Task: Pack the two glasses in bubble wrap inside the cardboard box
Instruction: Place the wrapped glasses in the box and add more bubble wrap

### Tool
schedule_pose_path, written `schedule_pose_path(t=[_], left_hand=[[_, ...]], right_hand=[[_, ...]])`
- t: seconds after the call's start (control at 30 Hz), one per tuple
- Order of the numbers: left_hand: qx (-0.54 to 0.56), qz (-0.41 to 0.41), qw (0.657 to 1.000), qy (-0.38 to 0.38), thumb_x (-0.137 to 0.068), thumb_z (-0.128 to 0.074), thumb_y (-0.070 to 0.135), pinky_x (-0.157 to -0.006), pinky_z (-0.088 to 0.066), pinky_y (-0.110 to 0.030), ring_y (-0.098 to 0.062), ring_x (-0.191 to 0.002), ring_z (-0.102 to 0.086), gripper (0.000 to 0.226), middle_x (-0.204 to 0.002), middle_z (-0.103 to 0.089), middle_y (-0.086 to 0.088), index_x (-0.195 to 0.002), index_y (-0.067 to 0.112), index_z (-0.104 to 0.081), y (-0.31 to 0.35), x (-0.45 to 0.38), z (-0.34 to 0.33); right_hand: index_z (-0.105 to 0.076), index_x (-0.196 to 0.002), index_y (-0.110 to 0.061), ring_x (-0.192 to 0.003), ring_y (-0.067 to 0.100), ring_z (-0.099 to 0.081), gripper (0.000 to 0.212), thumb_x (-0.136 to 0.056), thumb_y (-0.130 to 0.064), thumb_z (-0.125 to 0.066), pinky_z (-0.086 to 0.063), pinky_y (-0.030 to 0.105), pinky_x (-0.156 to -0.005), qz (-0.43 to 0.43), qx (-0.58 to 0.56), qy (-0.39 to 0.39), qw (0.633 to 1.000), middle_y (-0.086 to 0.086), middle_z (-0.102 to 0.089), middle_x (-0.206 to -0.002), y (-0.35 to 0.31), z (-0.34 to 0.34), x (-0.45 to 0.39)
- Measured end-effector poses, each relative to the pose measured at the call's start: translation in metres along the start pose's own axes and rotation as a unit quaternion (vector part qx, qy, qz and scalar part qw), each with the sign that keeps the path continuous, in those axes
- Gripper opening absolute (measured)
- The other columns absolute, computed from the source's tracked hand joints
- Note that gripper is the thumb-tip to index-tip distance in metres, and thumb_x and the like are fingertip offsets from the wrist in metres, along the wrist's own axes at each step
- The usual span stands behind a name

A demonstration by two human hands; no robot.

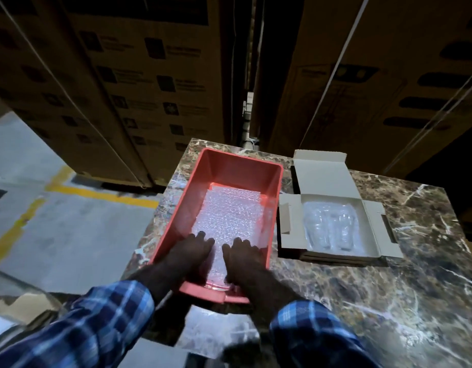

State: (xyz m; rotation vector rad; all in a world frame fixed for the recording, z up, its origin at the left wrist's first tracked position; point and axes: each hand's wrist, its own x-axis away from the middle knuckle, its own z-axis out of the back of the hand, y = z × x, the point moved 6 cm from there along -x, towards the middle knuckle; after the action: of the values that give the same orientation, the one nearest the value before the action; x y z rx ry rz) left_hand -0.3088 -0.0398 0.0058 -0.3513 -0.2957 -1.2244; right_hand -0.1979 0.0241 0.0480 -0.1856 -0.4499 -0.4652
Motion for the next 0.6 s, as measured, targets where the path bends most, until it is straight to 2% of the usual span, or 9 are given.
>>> schedule_pose_path(t=[0.03, 0.1, 0.13, 0.2, 0.23, 0.3, 0.43, 0.53, 0.6], left_hand=[[0.001, -0.010, 1.000, 0.000, -0.054, -0.095, 0.021, -0.030, -0.039, -0.026, -0.027, -0.043, -0.057, 0.040, -0.071, -0.057, -0.009, -0.080, 0.014, -0.065, -0.002, -0.002, -0.003], [-0.037, -0.045, 0.998, 0.015, -0.078, -0.079, 0.022, -0.044, -0.043, -0.030, -0.032, -0.062, -0.064, 0.026, -0.088, -0.059, -0.012, -0.096, 0.011, -0.064, 0.001, 0.001, -0.001], [-0.030, -0.054, 0.998, 0.030, -0.078, -0.078, 0.022, -0.046, -0.043, -0.031, -0.032, -0.062, -0.064, 0.025, -0.088, -0.059, -0.013, -0.095, 0.011, -0.063, 0.003, 0.004, 0.006], [0.009, -0.062, 0.997, 0.055, -0.062, -0.084, 0.024, -0.037, -0.038, -0.025, -0.025, -0.046, -0.055, 0.029, -0.071, -0.057, -0.008, -0.078, 0.016, -0.062, 0.003, 0.006, 0.008], [0.020, -0.053, 0.997, 0.048, -0.059, -0.082, 0.025, -0.037, -0.036, -0.023, -0.022, -0.043, -0.052, 0.026, -0.067, -0.055, -0.006, -0.074, 0.018, -0.061, 0.001, 0.005, 0.008], [0.020, -0.064, 0.994, 0.087, -0.061, -0.074, 0.027, -0.043, -0.038, -0.024, -0.022, -0.048, -0.053, 0.023, -0.069, -0.057, -0.006, -0.078, 0.018, -0.062, 0.000, 0.006, 0.008], [0.085, -0.071, 0.991, 0.072, -0.075, -0.071, 0.034, -0.067, -0.053, -0.043, -0.035, -0.083, -0.061, 0.043, -0.100, -0.059, -0.014, -0.108, 0.010, -0.060, -0.004, 0.009, 0.020], [0.129, -0.065, 0.983, 0.112, -0.085, -0.062, 0.024, -0.070, -0.050, -0.042, -0.036, -0.086, -0.063, 0.024, -0.095, -0.064, -0.014, -0.103, 0.009, -0.062, -0.006, 0.013, 0.048], [0.171, -0.058, 0.971, 0.160, -0.085, -0.056, 0.016, -0.068, -0.048, -0.038, -0.034, -0.084, -0.065, 0.017, -0.089, -0.068, -0.013, -0.098, 0.009, -0.064, -0.011, 0.013, 0.065]], right_hand=[[-0.048, -0.132, -0.014, -0.118, 0.035, -0.049, 0.050, -0.088, -0.020, -0.071, -0.044, 0.047, -0.092, -0.005, 0.000, 0.003, 1.000, 0.016, -0.047, -0.126, 0.000, -0.003, -0.002], [-0.048, -0.132, -0.013, -0.118, 0.038, -0.049, 0.039, -0.095, -0.016, -0.059, -0.043, 0.048, -0.092, -0.001, 0.014, 0.005, 1.000, 0.018, -0.047, -0.126, -0.002, -0.006, -0.007], [-0.050, -0.131, -0.013, -0.118, 0.038, -0.049, 0.033, -0.098, -0.015, -0.053, -0.043, 0.049, -0.094, -0.002, 0.022, 0.004, 1.000, 0.018, -0.048, -0.125, -0.001, -0.006, -0.008], [-0.055, -0.128, -0.012, -0.120, 0.037, -0.049, 0.029, -0.100, -0.013, -0.046, -0.042, 0.049, -0.097, -0.001, 0.030, 0.002, 1.000, 0.017, -0.050, -0.125, 0.000, -0.004, -0.010], [-0.056, -0.128, -0.012, -0.120, 0.036, -0.050, 0.030, -0.100, -0.011, -0.045, -0.042, 0.047, -0.097, 0.003, 0.028, 0.003, 1.000, 0.016, -0.052, -0.125, 0.000, -0.003, -0.010], [-0.058, -0.125, -0.010, -0.118, 0.036, -0.053, 0.029, -0.098, -0.009, -0.047, -0.044, 0.044, -0.095, 0.008, 0.014, 0.012, 1.000, 0.017, -0.055, -0.123, 0.000, 0.003, -0.011], [-0.057, -0.119, -0.009, -0.108, 0.036, -0.059, 0.028, -0.091, -0.009, -0.053, -0.048, 0.040, -0.085, 0.004, -0.062, 0.060, 0.996, 0.016, -0.061, -0.114, 0.008, 0.034, -0.012], [-0.053, -0.120, -0.007, -0.099, 0.036, -0.061, 0.031, -0.089, -0.009, -0.054, -0.041, 0.037, -0.072, 0.001, -0.096, 0.132, 0.987, 0.018, -0.063, -0.107, 0.019, 0.068, -0.007], [-0.050, -0.123, -0.006, -0.093, 0.037, -0.062, 0.036, -0.087, -0.006, -0.052, -0.033, 0.035, -0.066, -0.007, -0.112, 0.171, 0.979, 0.019, -0.064, -0.102, 0.026, 0.085, -0.001]])
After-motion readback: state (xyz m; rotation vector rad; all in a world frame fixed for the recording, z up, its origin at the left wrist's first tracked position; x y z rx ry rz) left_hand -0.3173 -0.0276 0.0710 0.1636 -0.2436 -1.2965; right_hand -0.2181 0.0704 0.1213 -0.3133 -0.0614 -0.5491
